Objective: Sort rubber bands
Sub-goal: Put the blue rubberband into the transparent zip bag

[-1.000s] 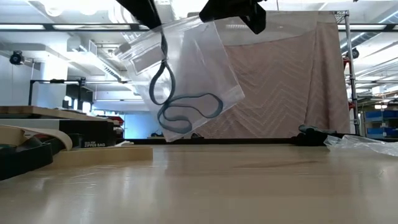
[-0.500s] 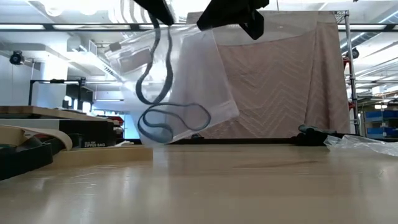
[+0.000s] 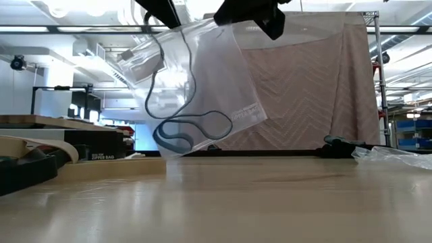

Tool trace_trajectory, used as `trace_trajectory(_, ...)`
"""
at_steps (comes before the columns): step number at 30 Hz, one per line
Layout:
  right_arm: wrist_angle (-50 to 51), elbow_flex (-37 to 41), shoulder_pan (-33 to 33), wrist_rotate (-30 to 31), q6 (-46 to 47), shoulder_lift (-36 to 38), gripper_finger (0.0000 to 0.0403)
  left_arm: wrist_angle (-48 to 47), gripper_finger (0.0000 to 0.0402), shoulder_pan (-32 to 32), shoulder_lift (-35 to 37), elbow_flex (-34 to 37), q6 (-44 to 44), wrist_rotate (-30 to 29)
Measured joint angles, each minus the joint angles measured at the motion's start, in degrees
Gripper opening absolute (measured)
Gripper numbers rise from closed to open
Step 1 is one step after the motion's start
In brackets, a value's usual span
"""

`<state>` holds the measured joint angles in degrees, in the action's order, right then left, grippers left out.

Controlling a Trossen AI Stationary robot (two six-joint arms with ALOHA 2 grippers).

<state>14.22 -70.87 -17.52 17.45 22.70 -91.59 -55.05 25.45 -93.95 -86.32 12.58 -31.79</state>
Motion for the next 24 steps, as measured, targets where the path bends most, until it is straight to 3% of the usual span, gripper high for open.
trace_trajectory(11,0.22,0.00,-0.09,-0.08,-0.40,0.00,0.0000,-1.36,0.0075,0.00,2.38,0.39,2.07,0.79)
trace_trajectory(19,0.24,0.00,-0.09,-0.09,-0.93,0.00,0.0000,-0.02,0.0072,-0.43,2.34,5.84,3.40,0.94)
trace_trajectory(24,0.04,0.00,-0.09,-0.09,-0.96,0.00,0.0000,4.86,0.0022,-0.44,2.32,8.02,1.22,0.98)
